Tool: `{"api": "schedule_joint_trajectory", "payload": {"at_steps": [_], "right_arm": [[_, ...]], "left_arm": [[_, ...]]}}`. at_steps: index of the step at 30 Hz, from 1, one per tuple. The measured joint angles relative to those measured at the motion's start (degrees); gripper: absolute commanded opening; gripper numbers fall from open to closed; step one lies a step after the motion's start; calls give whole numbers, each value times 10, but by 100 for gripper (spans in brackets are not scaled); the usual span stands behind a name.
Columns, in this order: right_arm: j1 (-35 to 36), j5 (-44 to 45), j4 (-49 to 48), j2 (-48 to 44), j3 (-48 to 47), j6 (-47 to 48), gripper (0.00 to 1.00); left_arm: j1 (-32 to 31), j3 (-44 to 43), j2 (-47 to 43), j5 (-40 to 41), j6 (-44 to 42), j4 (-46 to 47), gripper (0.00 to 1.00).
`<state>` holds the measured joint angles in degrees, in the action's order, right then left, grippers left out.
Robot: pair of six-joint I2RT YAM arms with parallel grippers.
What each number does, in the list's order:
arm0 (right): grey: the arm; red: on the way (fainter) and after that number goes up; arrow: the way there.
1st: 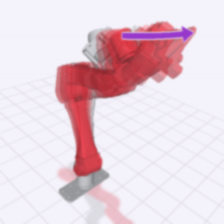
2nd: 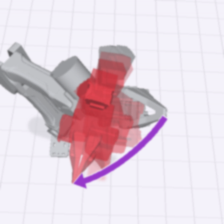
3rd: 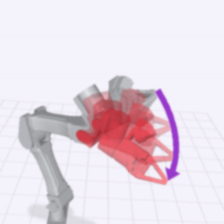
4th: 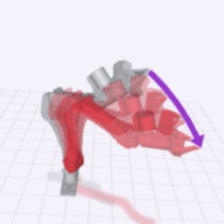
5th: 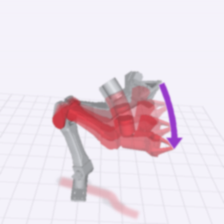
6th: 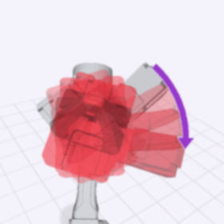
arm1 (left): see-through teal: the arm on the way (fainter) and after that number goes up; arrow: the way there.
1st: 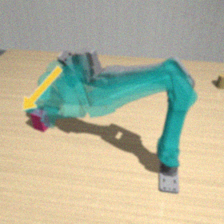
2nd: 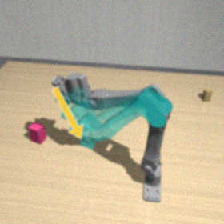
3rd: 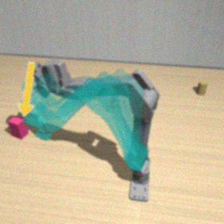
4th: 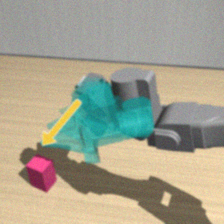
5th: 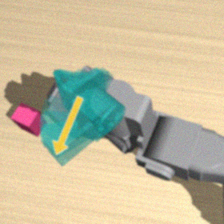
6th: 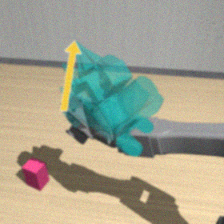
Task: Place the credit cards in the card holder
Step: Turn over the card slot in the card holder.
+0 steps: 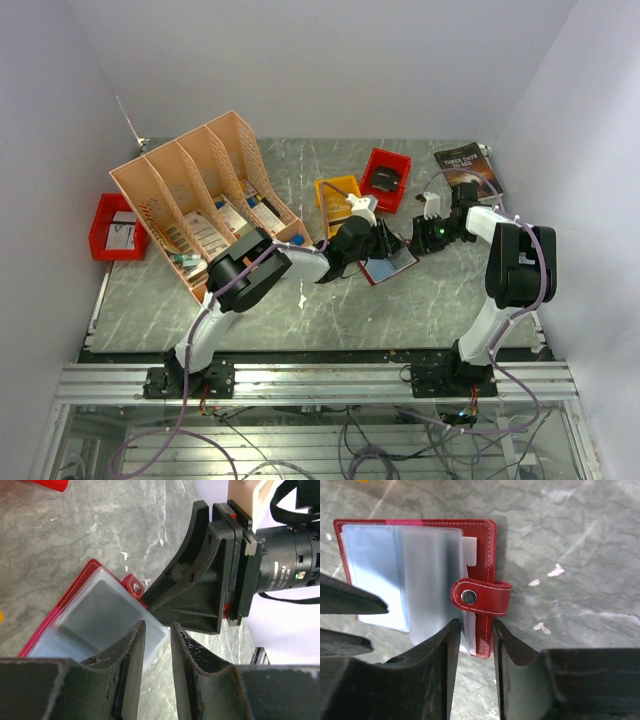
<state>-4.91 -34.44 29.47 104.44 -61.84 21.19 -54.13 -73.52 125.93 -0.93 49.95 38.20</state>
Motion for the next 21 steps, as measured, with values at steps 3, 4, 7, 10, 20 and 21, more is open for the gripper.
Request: {"api": "schedule_joint_trajectory", "payload": {"at_steps": [3,4,7,10,20,21], "right_arm": [[-1,-24,22,7,-5,17,26],[-1,-32,31,9,-6,23,25],[-2,-53,56,18,-12,42,26],[-2,-65,73,22,-14,55,34],[-19,-71,42,-96,12,65,38],[-19,-83,33,-112,17,69,35]], "left_arm": [[1,-14,12,-5,-1,-1,38],[2,-17,16,-7,-1,-3,38],[3,-17,18,-9,-3,-6,38],[4,-13,18,-9,-7,-2,39],[4,125,-139,7,-97,-23,38],[5,141,-166,11,-108,-22,38]]}}
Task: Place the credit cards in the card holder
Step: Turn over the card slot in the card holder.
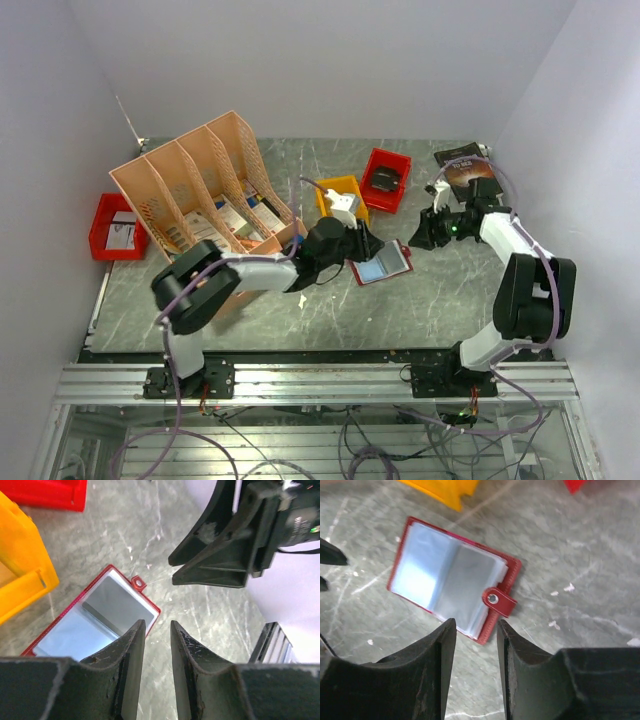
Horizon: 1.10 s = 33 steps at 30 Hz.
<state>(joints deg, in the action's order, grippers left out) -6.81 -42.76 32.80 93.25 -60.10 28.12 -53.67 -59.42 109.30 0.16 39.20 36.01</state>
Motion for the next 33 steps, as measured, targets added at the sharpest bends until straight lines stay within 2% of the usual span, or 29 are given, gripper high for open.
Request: {"api": "schedule_joint_trajectory", "payload": {"at_steps": [3,5,7,9,12,15,21,26,31,33], "right_arm": [[5,-40,-21,-30,16,14,19],[14,-54,-25,-26,21,21,13],[26,-60,-16,4,12,26,9],[37,-64,-1,47,-7,30,9],[49,-61,14,108,-25,33,9],[58,-43,22,122,-25,26,9],[64,-3,16,125,-25,8,11],[64,10,13,129,-25,0,14],[64,-2,8,101,-18,10,22],[64,-18,3,64,-11,18,34]], "left_arm": [[0,47,-79,14,-26,2,38],[0,78,-123,25,-39,2,38],[0,105,-155,36,-47,0,39],[0,134,-180,46,-50,-3,44],[0,183,-218,64,-47,-13,53],[3,218,-242,77,-38,-15,58],[18,290,-290,88,-9,-9,57],[21,297,-305,86,6,-9,56],[21,300,-317,84,13,-17,56],[21,300,-338,86,10,-32,57]]}}
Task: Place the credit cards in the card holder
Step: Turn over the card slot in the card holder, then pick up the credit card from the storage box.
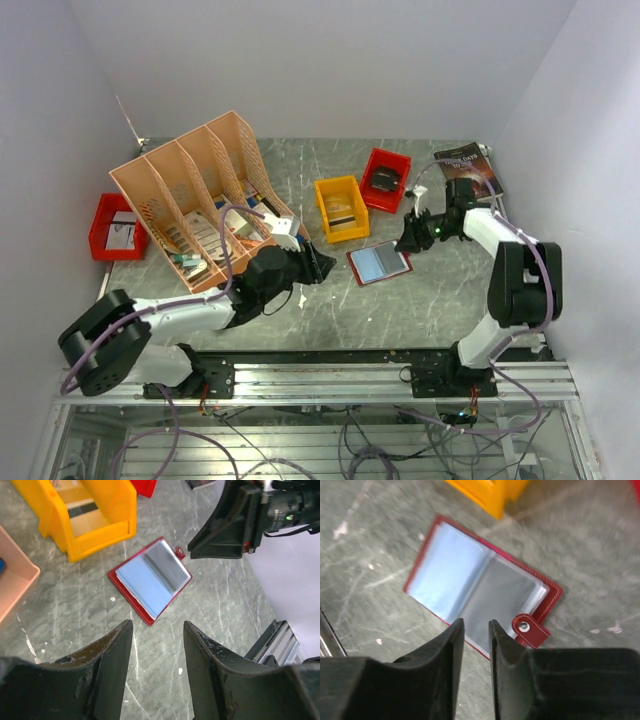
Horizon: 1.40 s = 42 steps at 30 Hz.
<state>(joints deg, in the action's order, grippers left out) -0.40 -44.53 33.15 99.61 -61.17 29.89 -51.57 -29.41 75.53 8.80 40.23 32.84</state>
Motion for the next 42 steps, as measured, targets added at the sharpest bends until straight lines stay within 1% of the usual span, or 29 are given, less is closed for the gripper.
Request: {"api": "schedule_joint_trajectory", "payload": {"at_steps": [1,2,3,4,5,8,10,11,12,14,16,19,20,22,24,26,28,35,38,42], "right_arm": [[0,-12,-5,-23,4,6,44],[0,-26,-12,-52,6,14,62],[0,-37,-16,-71,7,22,81],[0,-57,-25,-99,8,44,97],[0,-74,-32,-122,9,61,99],[1,-139,-61,-175,10,137,100],[8,-178,-64,-183,3,192,98],[17,-184,-53,-173,-10,225,96],[33,-186,-32,-153,-35,267,91],[68,-174,0,-103,-89,329,85],[98,-155,30,-56,-141,370,77],[133,-117,97,33,-245,433,60],[139,-105,120,59,-278,447,56],[152,-79,180,136,-376,470,52],[160,-59,215,195,-444,475,52],[168,-37,234,240,-481,470,52],[177,-9,241,263,-485,454,53],[212,64,209,275,-492,405,53],[224,92,193,297,-510,391,52],[231,125,185,315,-503,390,48]], "left_arm": [[0,0,-14,2,-4,-9,59],[0,-2,-33,6,-10,-25,61],[0,-3,-43,9,-14,-32,62],[1,-8,-55,14,-20,-51,62],[1,-17,-66,19,-27,-72,63],[3,-46,-91,31,-48,-125,68],[5,-55,-110,37,-57,-151,71],[5,-55,-120,40,-59,-163,72],[5,-54,-129,42,-59,-173,72],[6,-52,-149,43,-59,-191,72],[7,-45,-169,45,-59,-201,71],[8,-31,-197,46,-58,-223,71],[8,-27,-204,46,-57,-227,71],[9,-15,-221,47,-54,-240,71],[9,-3,-236,47,-51,-248,70],[9,10,-249,48,-48,-256,70],[9,21,-264,51,-44,-264,70],[9,26,-294,62,-42,-283,70],[9,28,-297,65,-42,-285,70],[9,34,-298,67,-42,-288,70]]}}
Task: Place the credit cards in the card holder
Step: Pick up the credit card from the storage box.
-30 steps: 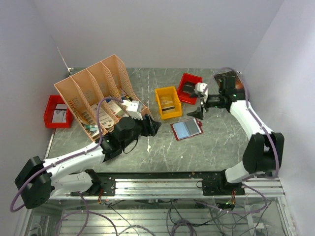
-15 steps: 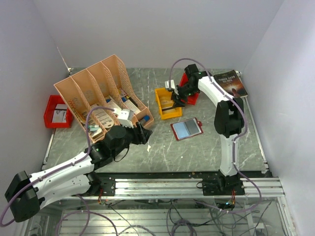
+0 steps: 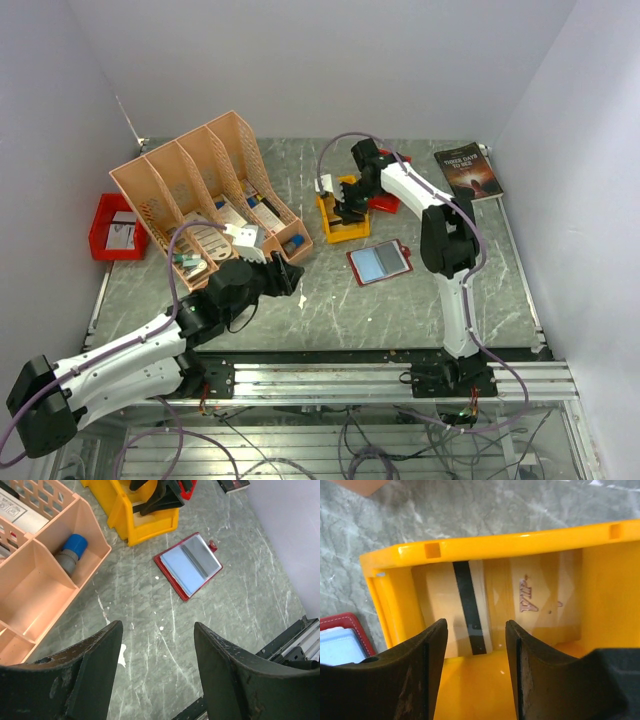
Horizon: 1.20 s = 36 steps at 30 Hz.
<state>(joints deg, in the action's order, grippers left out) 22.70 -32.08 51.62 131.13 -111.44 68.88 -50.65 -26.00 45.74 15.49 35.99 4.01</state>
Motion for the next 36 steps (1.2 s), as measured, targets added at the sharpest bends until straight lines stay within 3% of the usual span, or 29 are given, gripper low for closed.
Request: {"api": "schedule_joint_trajectory", "payload": {"at_steps": [10,19,23,28,33,36], "right_arm": [[16,15,-1,-25,70,34,22],[42,0,5,-92,166,61,19],[56,-15,8,-129,206,64,21],[77,-30,9,-166,233,44,33],[74,-24,21,-151,188,27,38],[64,-16,31,-123,143,30,46]], "left_arm": [[0,6,0,0,0,-3,69],[0,16,-6,0,0,-4,69],[0,17,-8,0,0,-4,69],[0,21,-9,-1,1,4,68],[0,35,3,-14,15,30,64],[1,50,21,-28,28,62,60]]}}
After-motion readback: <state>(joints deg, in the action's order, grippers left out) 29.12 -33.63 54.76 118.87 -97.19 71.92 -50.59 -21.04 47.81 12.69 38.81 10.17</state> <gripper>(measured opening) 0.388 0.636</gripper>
